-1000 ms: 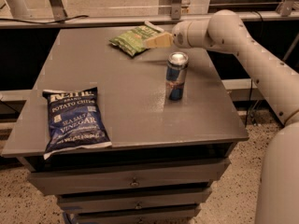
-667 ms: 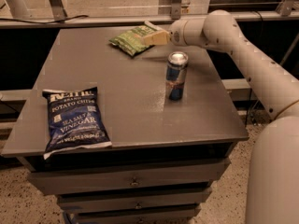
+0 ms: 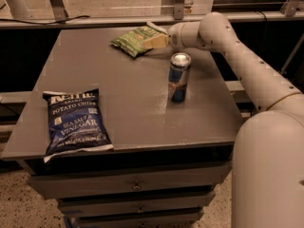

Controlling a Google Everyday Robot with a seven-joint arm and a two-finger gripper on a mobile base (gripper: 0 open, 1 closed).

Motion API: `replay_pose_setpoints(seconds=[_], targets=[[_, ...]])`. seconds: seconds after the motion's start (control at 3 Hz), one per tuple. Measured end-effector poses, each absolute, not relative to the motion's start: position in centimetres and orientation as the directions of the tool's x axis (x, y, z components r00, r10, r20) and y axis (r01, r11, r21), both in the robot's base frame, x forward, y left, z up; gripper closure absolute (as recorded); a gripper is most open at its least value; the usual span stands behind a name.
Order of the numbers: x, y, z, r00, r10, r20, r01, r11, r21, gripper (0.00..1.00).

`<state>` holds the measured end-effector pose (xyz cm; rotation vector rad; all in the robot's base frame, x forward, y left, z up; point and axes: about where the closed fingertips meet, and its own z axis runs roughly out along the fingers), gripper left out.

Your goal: Pick green jalapeno chip bag

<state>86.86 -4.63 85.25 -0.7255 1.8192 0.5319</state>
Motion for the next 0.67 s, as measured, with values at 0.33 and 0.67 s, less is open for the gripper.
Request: replay_pose_setpoints(seconds=[0.33, 0.67], targets=[[87.24, -4.88, 84.10, -0.278, -0.232, -0.932, -0.689, 0.724, 0.025, 0.26], [87.27, -5.04, 83.82, -0.284, -0.232, -0.930, -0.686, 0.727, 0.027, 0.49]])
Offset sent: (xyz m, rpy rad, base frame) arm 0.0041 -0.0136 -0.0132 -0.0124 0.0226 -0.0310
